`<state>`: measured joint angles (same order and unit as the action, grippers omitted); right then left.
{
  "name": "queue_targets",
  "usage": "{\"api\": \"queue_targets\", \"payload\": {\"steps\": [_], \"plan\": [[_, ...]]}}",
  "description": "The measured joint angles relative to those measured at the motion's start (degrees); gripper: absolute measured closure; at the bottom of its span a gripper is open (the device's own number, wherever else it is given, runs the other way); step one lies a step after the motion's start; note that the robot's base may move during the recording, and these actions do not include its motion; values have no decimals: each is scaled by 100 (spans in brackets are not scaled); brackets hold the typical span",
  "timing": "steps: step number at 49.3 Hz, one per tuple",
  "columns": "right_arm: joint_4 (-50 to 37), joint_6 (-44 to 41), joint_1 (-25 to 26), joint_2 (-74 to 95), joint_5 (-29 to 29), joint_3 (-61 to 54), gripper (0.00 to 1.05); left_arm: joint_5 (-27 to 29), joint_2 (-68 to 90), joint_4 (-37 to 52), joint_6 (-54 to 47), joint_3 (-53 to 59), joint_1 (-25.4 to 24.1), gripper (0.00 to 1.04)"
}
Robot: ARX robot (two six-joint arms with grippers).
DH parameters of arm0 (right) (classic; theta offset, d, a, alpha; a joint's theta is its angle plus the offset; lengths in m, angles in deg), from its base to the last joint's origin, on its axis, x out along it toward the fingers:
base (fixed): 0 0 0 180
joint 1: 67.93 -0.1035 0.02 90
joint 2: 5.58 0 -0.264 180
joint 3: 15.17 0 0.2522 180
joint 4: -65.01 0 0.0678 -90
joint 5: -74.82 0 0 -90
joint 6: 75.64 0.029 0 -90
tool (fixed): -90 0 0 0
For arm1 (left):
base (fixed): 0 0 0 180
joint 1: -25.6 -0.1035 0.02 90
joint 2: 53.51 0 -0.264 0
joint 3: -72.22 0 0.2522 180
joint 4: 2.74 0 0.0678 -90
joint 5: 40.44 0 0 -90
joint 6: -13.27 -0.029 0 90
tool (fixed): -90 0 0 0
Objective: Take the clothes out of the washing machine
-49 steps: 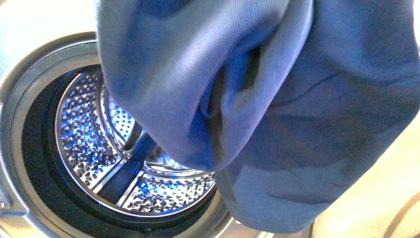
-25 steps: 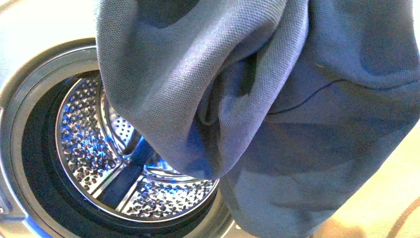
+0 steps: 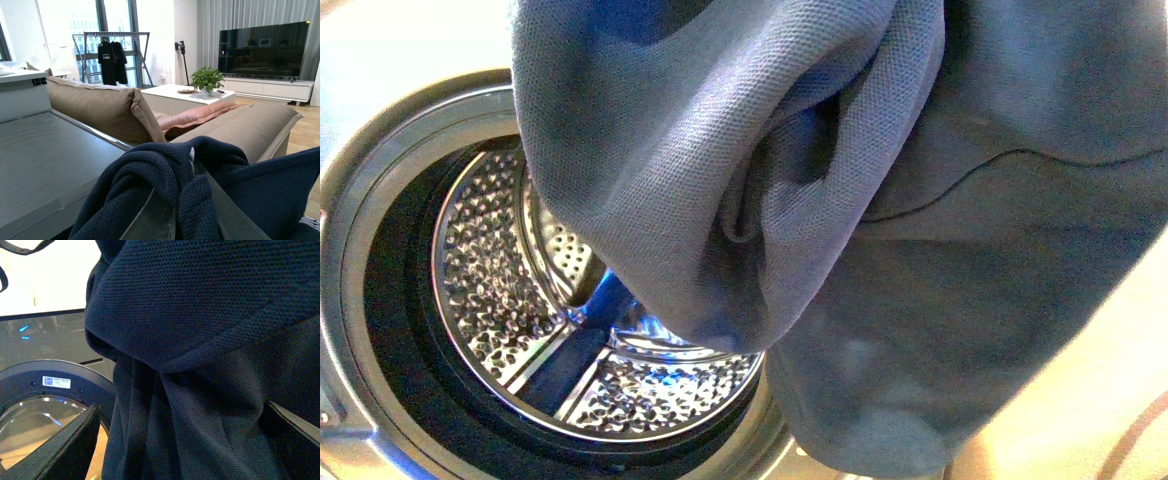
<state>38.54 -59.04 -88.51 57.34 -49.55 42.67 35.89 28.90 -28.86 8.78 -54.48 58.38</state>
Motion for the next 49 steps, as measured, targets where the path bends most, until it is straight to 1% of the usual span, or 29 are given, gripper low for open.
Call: {"api": "queue_targets", "payload": {"steps": [11,21,33,39,49], "plan": [[-127,15,-463,612,557,551,7,4,0,0,-2,0,0,98],[-210,72,-774,892,787,894,7,4,0,0,0,0,0,98],[-260,127,-1384,1217,1154,1276,7,4,0,0,-2,0,0,98],[-275,136,-1530,1355,1318,1447,7,13,0,0,-2,0,0,98],[-125,-199,-1585,1620,1932,1792,7,20,0,0,-2,0,-2,98]]}}
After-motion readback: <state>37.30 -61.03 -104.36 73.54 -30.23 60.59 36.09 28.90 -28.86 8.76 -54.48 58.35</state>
